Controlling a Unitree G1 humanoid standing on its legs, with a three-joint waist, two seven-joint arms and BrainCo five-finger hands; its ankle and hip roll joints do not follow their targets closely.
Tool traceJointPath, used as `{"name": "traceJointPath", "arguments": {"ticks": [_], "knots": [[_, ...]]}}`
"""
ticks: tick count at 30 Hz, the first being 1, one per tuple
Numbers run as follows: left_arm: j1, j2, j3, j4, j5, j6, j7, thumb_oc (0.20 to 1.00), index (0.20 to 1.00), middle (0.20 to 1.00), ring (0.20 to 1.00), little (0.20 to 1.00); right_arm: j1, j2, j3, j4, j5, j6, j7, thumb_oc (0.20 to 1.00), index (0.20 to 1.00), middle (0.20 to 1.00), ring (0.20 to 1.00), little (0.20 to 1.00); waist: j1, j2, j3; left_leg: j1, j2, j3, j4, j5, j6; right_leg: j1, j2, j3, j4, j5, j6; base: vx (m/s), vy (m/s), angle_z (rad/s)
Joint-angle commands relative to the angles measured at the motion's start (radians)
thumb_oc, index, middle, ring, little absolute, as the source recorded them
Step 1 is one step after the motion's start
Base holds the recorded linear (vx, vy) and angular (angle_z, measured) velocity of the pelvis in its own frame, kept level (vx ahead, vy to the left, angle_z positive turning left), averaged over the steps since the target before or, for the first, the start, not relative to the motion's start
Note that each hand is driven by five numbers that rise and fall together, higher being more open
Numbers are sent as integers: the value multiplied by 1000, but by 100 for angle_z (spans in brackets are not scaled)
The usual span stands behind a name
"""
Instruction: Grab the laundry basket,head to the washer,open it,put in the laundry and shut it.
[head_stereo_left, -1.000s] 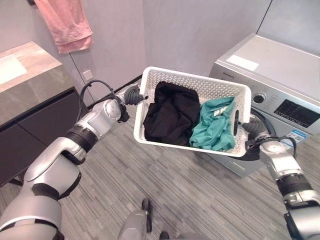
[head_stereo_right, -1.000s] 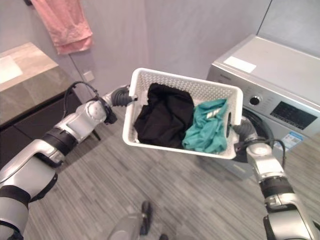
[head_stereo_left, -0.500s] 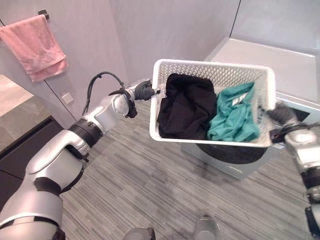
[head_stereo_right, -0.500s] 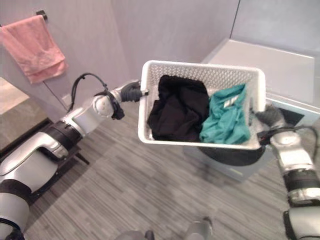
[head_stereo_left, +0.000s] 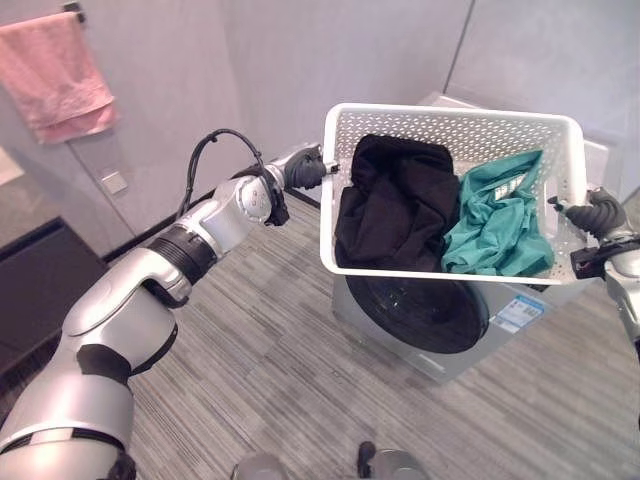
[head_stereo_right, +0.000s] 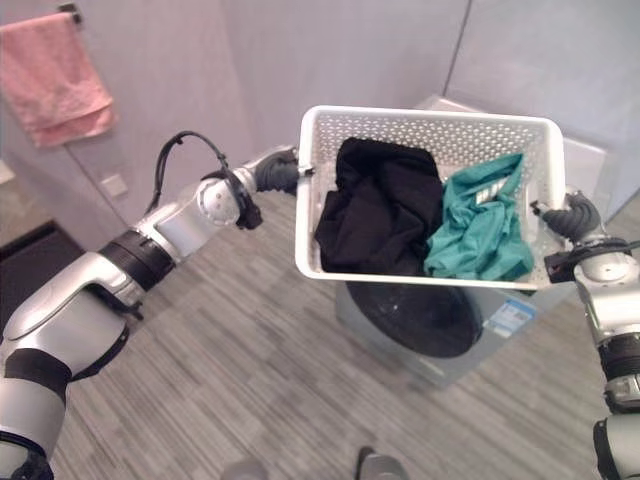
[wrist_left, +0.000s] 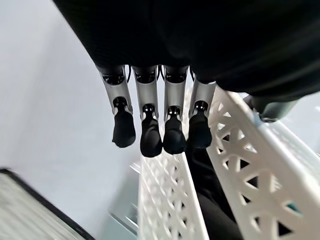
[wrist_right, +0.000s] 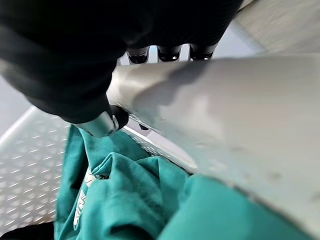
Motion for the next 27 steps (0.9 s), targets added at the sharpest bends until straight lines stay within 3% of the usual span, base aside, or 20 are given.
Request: {"name": "traceJointPath", "arguments": {"ticks": [1,4,5,6,8,10,13,16,17,19,21,23,24,25,27], "knots": [[-195,156,37,87,-35,0,94,200,200,200,200,200,-31,-78,-51,3,-18,-15,-74,200,200,200,200,200,-15,9,-61,16,-47,168,-69,-143,54,175,-46,67,-262,61,112,188,6,49],[-230,150,4,117,-44,-6,88,200,200,200,200,200,-47,-77,-37,8,0,-21,-77,200,200,200,200,200,4,25,-68,-22,-102,174,-333,-153,29,204,-31,69,-275,25,124,280,64,42],[-237,150,-4,122,-45,-9,86,200,200,200,200,200,-54,-83,-31,15,-2,-23,-78,200,200,200,200,200,7,29,-71,-9,-116,168,-421,-134,22,205,-31,70,-274,19,126,400,164,56],[-264,128,-38,153,-40,-18,87,200,200,200,200,200,-93,-103,-5,80,6,-32,-89,200,200,200,200,200,20,42,-70,-15,-157,133,-542,-100,1,227,-27,71,-266,-5,132,366,146,35],[-276,112,-59,164,-31,-23,87,200,200,200,200,200,-127,-127,19,142,-1,-31,-91,200,200,200,200,200,21,47,-70,-36,-185,151,-557,-97,-3,252,-29,70,-260,-22,134,304,110,-12],[-286,103,-75,177,-19,-26,78,200,200,200,200,200,-160,-143,45,191,-7,-25,-87,200,200,200,200,200,18,56,-82,-20,-183,166,-565,-102,2,262,-30,73,-256,-37,146,242,125,-21],[-300,95,-114,207,4,-38,68,200,200,200,200,200,-260,-134,120,318,-19,-28,-74,200,200,200,200,200,38,68,-114,15,-237,121,-517,-142,18,281,-70,118,-201,-62,170,384,218,-38],[-293,96,-116,201,14,-44,75,200,200,200,200,200,-262,-102,132,376,-36,-15,-61,200,200,200,200,200,39,71,-120,87,-255,168,-513,-187,65,206,-112,140,48,48,211,329,219,-82],[-291,98,-115,208,21,-40,72,200,200,200,200,200,-273,-96,134,395,-39,-15,-62,200,200,200,200,200,28,84,-111,109,-252,177,-516,-192,82,162,-111,148,134,114,220,219,217,-56],[-269,113,-102,220,20,-37,74,200,200,200,200,200,-297,-71,148,435,-45,-18,-69,200,200,200,200,200,22,105,-95,158,-255,199,-524,-220,99,94,-142,111,245,134,237,166,177,-41],[-261,114,-106,231,22,-33,65,200,200,200,200,200,-321,-59,172,482,-55,-11,-66,200,200,200,200,200,25,122,-94,197,-249,217,-535,-236,103,65,-203,24,221,125,229,145,91,-44],[-244,118,-107,239,25,-32,53,200,200,200,200,200,-351,-59,195,538,-53,-7,-48,200,200,200,200,200,15,140,-95,235,-225,251,-547,-258,86,50,-290,-89,117,120,223,143,2,-33],[-243,119,-105,239,25,-32,53,200,200,200,200,200,-355,-59,199,541,-52,-8,-47,200,200,200,200,200,12,143,-94,237,-224,250,-549,-258,86,55,-289,-91,112,122,224,162,-71,-26],[-234,116,-98,236,31,-33,57,200,200,200,200,200,-349,-64,201,548,-56,-4,-33,200,200,200,200,200,9,143,-102,255,-218,264,-561,-268,75,54,-325,-119,27,141,231,87,-47,-19],[-238,115,-96,239,29,-35,64,200,200,200,200,200,-341,-72,204,545,-62,-2,-26,200,200,200,200,200,10,135,-107,258,-220,267,-565,-273,69,90,-319,-125,-49,143,237,114,-103,-7]]}}
